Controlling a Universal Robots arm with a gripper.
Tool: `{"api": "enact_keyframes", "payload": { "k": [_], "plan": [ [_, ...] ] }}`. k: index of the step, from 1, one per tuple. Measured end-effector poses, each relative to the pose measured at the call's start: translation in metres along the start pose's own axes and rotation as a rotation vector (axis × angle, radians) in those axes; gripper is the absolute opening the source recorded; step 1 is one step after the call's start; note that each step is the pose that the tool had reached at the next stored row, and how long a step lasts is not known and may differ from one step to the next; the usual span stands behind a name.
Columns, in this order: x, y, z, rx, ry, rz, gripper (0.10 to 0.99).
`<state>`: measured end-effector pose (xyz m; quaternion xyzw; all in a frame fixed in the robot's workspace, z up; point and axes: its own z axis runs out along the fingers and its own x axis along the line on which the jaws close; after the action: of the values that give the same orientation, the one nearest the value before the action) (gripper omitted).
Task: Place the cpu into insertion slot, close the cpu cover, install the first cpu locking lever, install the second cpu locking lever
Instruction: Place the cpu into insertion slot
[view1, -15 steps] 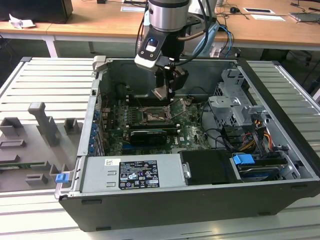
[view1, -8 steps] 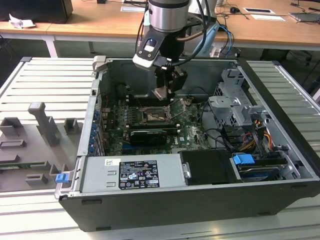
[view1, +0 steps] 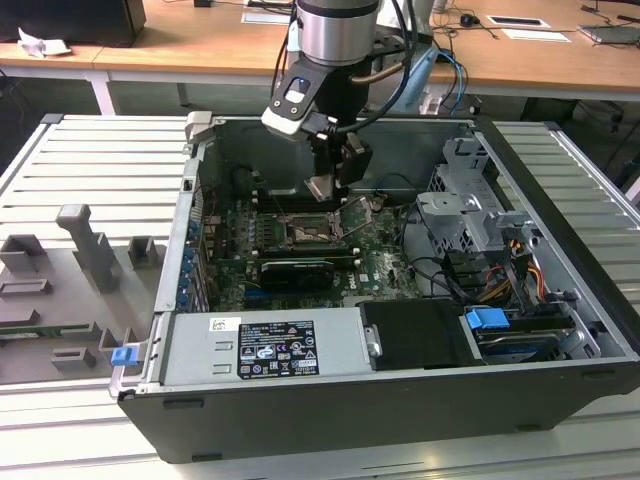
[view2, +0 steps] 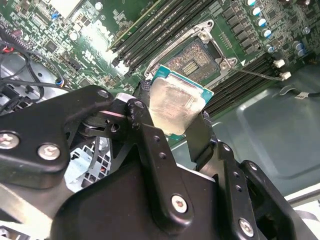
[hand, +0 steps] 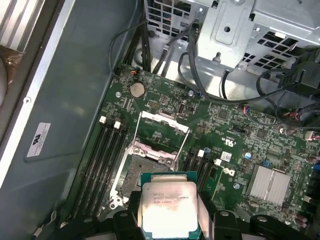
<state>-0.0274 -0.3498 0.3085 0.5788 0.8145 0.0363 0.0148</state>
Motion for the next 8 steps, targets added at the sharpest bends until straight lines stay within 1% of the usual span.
{"api": "enact_keyframes", "payload": {
  "k": [8],
  "plan": [
    [-0.0001, -0.0003, 0.0032, 0.000, -0.0011, 0.013, 0.529]
  ]
}}
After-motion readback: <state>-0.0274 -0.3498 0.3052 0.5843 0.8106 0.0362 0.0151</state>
